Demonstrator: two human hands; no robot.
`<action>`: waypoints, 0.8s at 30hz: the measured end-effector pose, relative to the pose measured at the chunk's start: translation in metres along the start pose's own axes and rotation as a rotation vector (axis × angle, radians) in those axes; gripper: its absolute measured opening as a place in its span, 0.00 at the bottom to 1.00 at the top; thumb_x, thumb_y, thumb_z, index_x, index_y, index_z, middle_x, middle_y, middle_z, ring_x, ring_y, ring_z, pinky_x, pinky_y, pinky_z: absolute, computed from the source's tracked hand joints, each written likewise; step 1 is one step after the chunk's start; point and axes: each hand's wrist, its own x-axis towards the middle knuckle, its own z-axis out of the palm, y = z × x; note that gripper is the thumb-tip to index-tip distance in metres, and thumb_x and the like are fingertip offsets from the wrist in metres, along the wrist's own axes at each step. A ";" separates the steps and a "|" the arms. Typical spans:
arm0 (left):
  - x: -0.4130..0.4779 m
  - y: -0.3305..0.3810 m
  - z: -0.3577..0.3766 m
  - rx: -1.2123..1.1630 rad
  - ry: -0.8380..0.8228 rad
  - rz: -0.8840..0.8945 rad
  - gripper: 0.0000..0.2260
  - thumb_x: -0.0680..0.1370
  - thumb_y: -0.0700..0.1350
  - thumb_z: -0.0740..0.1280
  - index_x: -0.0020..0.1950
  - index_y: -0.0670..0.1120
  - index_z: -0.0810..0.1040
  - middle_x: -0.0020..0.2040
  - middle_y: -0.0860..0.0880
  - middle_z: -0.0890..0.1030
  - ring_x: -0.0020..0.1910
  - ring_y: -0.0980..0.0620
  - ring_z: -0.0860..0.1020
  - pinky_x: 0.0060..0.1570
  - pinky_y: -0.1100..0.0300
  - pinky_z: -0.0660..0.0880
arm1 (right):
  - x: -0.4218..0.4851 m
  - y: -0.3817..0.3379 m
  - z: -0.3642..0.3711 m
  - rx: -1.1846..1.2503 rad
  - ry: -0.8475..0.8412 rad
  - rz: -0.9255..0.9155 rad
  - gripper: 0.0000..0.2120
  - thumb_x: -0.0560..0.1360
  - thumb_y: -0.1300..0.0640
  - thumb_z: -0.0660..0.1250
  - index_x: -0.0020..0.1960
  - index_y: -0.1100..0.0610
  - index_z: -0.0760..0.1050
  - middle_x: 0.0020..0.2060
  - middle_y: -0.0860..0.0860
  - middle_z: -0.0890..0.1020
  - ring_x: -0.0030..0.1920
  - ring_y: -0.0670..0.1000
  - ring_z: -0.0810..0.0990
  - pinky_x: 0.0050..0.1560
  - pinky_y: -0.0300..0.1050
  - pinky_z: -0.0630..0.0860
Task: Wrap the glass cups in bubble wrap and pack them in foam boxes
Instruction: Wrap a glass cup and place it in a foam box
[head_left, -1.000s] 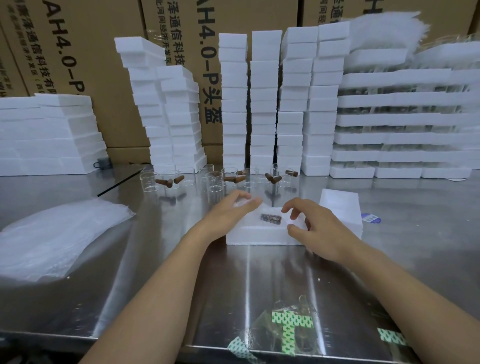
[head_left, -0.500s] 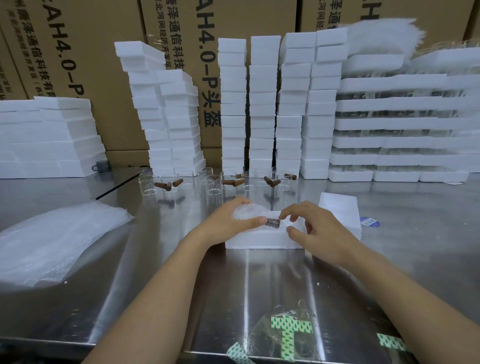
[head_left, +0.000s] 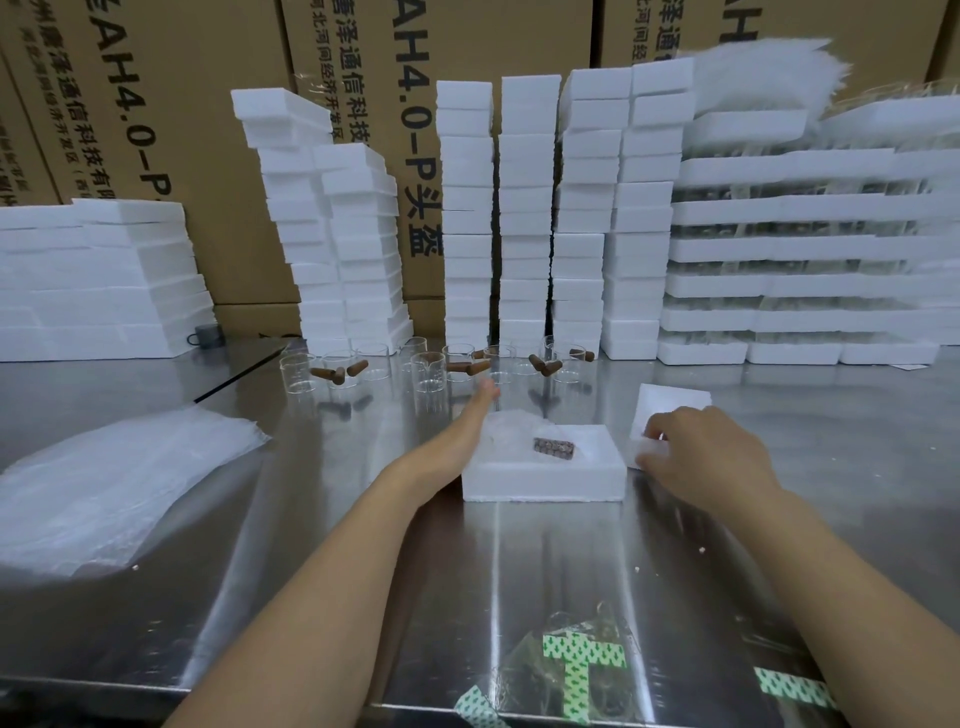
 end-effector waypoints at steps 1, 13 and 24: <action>0.000 0.002 0.001 -0.029 0.032 0.017 0.44 0.74 0.80 0.40 0.85 0.63 0.60 0.86 0.56 0.59 0.84 0.51 0.57 0.83 0.43 0.51 | 0.000 -0.001 -0.001 -0.024 0.021 -0.015 0.11 0.79 0.48 0.64 0.58 0.47 0.81 0.51 0.48 0.81 0.57 0.55 0.75 0.44 0.48 0.71; -0.002 0.017 -0.023 -0.376 0.337 0.037 0.17 0.81 0.36 0.65 0.60 0.57 0.83 0.60 0.51 0.85 0.54 0.54 0.84 0.59 0.51 0.76 | -0.009 -0.031 -0.034 1.646 -0.177 -0.194 0.06 0.85 0.58 0.60 0.55 0.53 0.76 0.41 0.47 0.75 0.37 0.46 0.70 0.39 0.43 0.63; 0.002 -0.007 -0.027 -0.172 0.070 -0.071 0.17 0.75 0.31 0.68 0.50 0.53 0.83 0.41 0.58 0.86 0.44 0.58 0.83 0.50 0.61 0.75 | -0.009 -0.037 -0.020 1.863 -0.454 0.070 0.12 0.85 0.54 0.57 0.52 0.57 0.78 0.33 0.48 0.70 0.34 0.49 0.57 0.39 0.44 0.56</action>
